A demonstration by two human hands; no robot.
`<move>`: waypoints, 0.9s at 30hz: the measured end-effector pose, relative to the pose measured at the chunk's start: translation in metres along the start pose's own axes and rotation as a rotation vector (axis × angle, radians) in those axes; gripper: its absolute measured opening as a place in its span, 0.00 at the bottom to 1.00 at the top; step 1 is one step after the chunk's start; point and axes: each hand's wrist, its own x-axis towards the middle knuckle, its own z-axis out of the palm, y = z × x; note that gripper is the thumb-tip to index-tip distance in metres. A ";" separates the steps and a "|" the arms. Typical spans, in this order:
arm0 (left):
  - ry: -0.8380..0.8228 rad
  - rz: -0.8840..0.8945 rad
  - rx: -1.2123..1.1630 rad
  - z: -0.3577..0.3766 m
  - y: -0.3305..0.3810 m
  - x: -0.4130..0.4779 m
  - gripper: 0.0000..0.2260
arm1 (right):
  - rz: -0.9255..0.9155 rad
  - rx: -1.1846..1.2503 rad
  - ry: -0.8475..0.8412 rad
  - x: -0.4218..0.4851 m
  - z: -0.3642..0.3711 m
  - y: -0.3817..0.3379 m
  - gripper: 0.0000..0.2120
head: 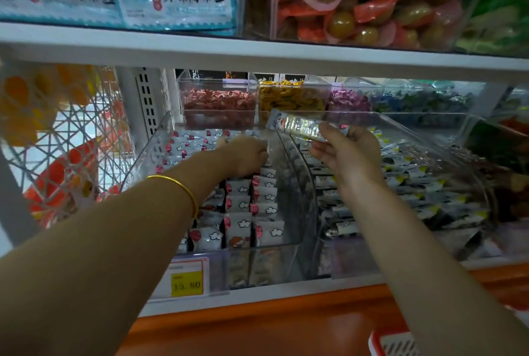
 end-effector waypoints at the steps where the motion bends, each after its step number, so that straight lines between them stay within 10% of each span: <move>1: 0.015 0.002 0.002 0.000 0.001 -0.001 0.14 | 0.000 -0.004 0.007 0.000 -0.001 0.001 0.09; 16: 0.048 -0.119 -0.172 -0.005 0.006 0.001 0.10 | -0.043 -0.191 -0.029 0.006 0.011 -0.001 0.08; 27: 0.121 -0.143 -0.070 -0.009 -0.007 -0.009 0.11 | -0.568 -1.238 -0.333 0.045 0.070 -0.005 0.13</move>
